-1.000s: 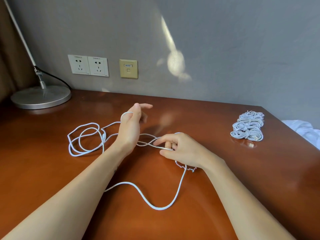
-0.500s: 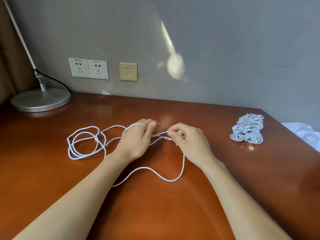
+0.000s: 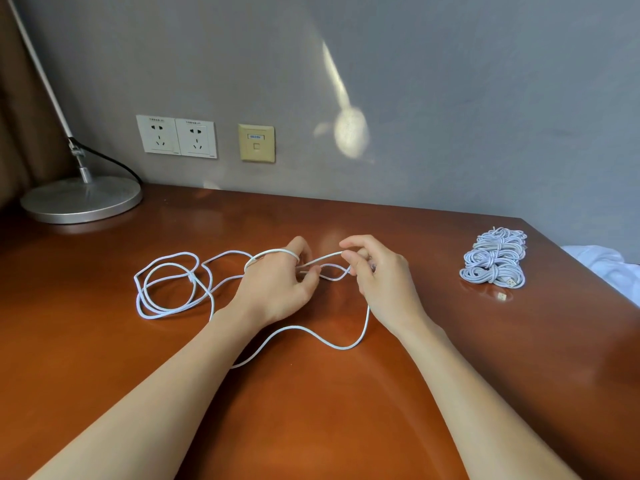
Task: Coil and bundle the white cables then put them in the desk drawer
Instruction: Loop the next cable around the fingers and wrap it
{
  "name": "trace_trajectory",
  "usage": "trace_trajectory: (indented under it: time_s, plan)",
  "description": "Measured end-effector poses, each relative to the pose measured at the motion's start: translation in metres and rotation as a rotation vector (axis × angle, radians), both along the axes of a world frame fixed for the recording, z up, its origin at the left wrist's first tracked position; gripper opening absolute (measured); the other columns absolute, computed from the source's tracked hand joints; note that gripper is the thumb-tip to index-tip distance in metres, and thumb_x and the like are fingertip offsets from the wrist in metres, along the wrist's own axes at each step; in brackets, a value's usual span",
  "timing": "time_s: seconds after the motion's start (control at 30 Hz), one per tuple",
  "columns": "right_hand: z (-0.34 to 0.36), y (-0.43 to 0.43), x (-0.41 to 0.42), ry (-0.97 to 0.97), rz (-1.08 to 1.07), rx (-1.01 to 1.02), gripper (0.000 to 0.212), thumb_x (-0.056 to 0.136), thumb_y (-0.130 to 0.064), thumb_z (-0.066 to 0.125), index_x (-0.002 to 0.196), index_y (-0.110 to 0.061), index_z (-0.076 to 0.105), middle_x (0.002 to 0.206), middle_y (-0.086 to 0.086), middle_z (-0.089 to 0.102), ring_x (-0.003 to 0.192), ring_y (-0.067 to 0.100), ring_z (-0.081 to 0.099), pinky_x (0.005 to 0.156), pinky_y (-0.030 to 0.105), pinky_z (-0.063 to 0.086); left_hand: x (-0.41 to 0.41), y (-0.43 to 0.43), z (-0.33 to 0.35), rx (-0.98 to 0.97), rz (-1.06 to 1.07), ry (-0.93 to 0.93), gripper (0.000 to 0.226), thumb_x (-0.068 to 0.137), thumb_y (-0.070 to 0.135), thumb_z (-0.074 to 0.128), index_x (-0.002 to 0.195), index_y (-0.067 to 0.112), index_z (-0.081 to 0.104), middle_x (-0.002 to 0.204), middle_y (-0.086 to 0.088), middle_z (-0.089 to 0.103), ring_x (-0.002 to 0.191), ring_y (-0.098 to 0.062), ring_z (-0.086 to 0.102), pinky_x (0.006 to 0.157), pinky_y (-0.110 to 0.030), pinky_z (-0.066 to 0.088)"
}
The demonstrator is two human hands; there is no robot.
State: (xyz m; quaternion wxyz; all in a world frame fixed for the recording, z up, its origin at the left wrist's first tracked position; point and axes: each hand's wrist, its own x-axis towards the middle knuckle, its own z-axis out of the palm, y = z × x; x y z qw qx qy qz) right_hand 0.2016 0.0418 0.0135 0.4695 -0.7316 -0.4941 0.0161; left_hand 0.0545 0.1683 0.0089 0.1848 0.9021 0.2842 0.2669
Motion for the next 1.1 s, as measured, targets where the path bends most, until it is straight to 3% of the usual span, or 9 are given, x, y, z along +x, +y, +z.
trace_trajectory:
  time_s: [0.2,0.33,0.47,0.57,0.7,0.8,0.9,0.97,1.1]
  plan:
    - [0.001,0.0,-0.001,-0.083,0.018,0.048,0.019,0.103,-0.026,0.061,0.121,-0.029,0.069,0.117,-0.016,0.069,0.108,0.0,0.063,0.084,0.002,0.047,0.0,0.003,-0.001,0.067,0.16,-0.038,0.028,0.102,0.05,0.049,0.097,0.024,0.053,0.065,0.005,0.061,0.064,-0.015,0.061,0.067,-0.039,0.054]
    - [0.0,0.0,0.002,-0.108,0.013,0.047,0.02,0.104,-0.025,0.059,0.122,-0.029,0.069,0.12,-0.017,0.069,0.11,0.0,0.063,0.084,0.002,0.047,-0.001,0.003,0.0,-0.014,0.167,-0.057,0.045,0.1,0.062,0.044,0.081,0.023,0.056,0.058,0.002,0.06,0.061,-0.017,0.061,0.063,-0.036,0.049]
    - [-0.002,-0.001,0.005,-0.113,0.023,-0.017,0.023,0.106,-0.032,0.055,0.126,-0.03,0.067,0.12,-0.017,0.069,0.11,0.001,0.064,0.085,0.006,0.048,-0.004,0.002,0.0,-0.109,0.124,-0.092,0.06,0.103,0.062,0.034,0.069,0.017,0.054,0.058,0.002,0.056,0.064,-0.022,0.059,0.071,-0.041,0.051]
    - [-0.002,-0.001,0.005,-0.089,0.034,-0.059,0.023,0.108,-0.033,0.05,0.123,-0.031,0.067,0.117,-0.018,0.068,0.104,-0.004,0.063,0.08,0.003,0.047,-0.005,0.007,-0.002,-0.254,0.141,-0.19,0.073,0.102,0.065,0.027,0.068,0.01,0.059,0.059,-0.003,0.059,0.066,-0.024,0.06,0.074,-0.044,0.05]
    - [0.0,-0.005,0.004,-0.036,0.06,-0.086,0.028,0.11,-0.038,0.042,0.114,-0.031,0.068,0.105,-0.02,0.068,0.1,-0.009,0.06,0.075,0.002,0.045,-0.003,0.011,-0.002,-0.461,0.03,-0.293,0.075,0.107,0.056,0.024,0.06,0.011,0.06,0.044,0.008,0.049,0.052,-0.012,0.047,0.066,-0.036,0.038]
    - [0.0,-0.005,0.002,0.013,0.051,-0.098,0.034,0.109,-0.047,0.037,0.091,-0.034,0.062,0.079,-0.018,0.062,0.085,0.0,0.061,0.072,0.021,0.054,-0.002,0.007,0.003,-0.681,-0.149,-0.292,0.076,0.11,0.051,0.018,0.061,0.005,0.054,0.046,-0.001,0.034,0.044,-0.012,0.029,0.054,-0.031,0.029]
    - [0.002,-0.007,0.001,0.067,0.05,-0.104,0.038,0.108,-0.051,0.034,0.081,-0.033,0.053,0.079,-0.011,0.062,0.084,0.01,0.063,0.079,0.036,0.057,-0.002,0.001,0.006,-0.906,-0.342,-0.354,0.074,0.11,0.045,0.016,0.059,0.003,0.048,0.049,-0.004,0.026,0.048,-0.017,0.019,0.048,-0.027,0.019]
    - [0.004,-0.007,0.001,0.097,0.024,-0.106,0.039,0.109,-0.05,0.032,0.083,-0.031,0.053,0.086,-0.009,0.064,0.09,0.007,0.065,0.078,0.03,0.055,-0.003,0.0,0.006,-1.042,-0.412,-0.439,0.073,0.109,0.041,0.017,0.056,0.003,0.048,0.049,-0.002,0.024,0.05,-0.019,0.014,0.052,-0.031,0.013]
    - [0.001,-0.004,0.005,0.032,-0.031,-0.127,0.029,0.109,-0.044,0.037,0.094,-0.03,0.058,0.084,-0.015,0.063,0.079,-0.006,0.062,0.065,0.012,0.045,-0.004,0.006,0.006,-1.249,-0.512,-0.587,0.075,0.107,0.042,0.017,0.051,0.005,0.051,0.05,0.001,0.017,0.049,-0.015,0.012,0.054,-0.032,0.012]
